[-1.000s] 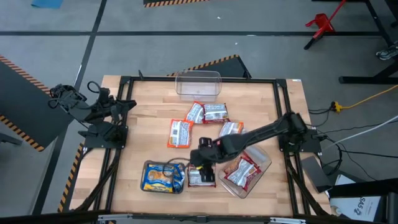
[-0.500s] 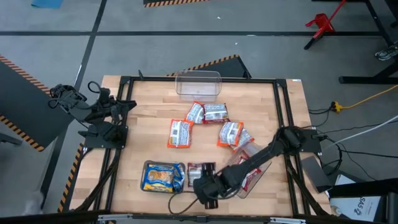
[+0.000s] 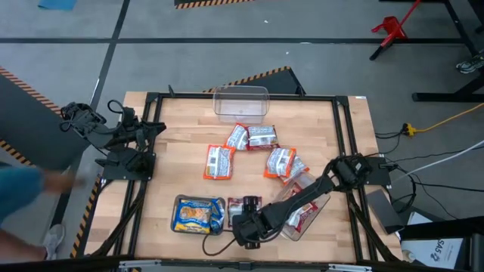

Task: Sort Maruchan noodles
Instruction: Put the red noodle pack into the bottom transparent bin, then put the orange noodle pack into the top transparent bin

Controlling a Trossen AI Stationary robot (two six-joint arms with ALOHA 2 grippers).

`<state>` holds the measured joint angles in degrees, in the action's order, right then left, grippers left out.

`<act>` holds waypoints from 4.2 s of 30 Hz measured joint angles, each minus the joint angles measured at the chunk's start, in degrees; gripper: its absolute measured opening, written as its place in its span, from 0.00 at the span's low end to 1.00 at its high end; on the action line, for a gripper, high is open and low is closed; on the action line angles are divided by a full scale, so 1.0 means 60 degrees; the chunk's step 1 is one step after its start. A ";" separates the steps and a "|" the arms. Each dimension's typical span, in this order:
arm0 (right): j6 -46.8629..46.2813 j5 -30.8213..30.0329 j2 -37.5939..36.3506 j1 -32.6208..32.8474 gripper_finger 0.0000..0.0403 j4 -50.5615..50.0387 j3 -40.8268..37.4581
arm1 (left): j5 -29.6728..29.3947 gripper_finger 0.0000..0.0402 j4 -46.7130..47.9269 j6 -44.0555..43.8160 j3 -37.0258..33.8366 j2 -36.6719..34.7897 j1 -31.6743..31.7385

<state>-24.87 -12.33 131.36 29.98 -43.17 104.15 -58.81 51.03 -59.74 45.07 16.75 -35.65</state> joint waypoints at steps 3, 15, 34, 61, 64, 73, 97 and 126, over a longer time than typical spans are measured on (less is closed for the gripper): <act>-0.0036 -0.0689 0.0101 0.0026 0.70 -0.0027 0.0001 | 0.0000 0.37 0.0000 -0.0009 0.0000 0.0000 0.0000; 0.0026 -0.2349 0.0380 -0.0124 0.69 -0.0803 -0.0034 | 0.0000 0.37 0.0004 -0.0012 -0.0001 0.0000 -0.0001; -0.0594 -0.2464 0.0653 -0.0142 0.17 -0.2529 0.0991 | -0.0004 0.37 0.0095 -0.0027 -0.0002 0.0000 0.0001; 0.0667 0.0018 0.0643 -0.0160 0.34 -0.4441 0.3263 | -0.0082 0.37 0.0093 -0.0030 0.0001 -0.0004 0.0001; 0.0524 0.0626 0.0655 -0.0177 0.54 -0.3605 0.2412 | -0.0119 0.37 0.0095 -0.0030 -0.0002 -0.0004 -0.0001; -0.1368 -0.1081 0.0579 -0.0240 0.83 -0.3352 0.0622 | -0.0451 0.37 0.0111 -0.0023 -0.0002 -0.0004 0.0001; -0.2778 -0.0609 -0.1012 -0.1255 0.65 -0.6119 0.2355 | -0.0550 0.37 0.0135 -0.1296 0.0000 -0.0004 0.0001; -0.4116 0.0968 -0.7800 -0.3803 0.75 -0.5646 -0.1353 | 0.0152 0.37 -0.0894 -0.1330 0.0001 0.0015 0.0000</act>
<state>-49.57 -6.53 84.56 7.16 -77.04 96.03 -57.89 45.66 -67.72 45.07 16.85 -35.65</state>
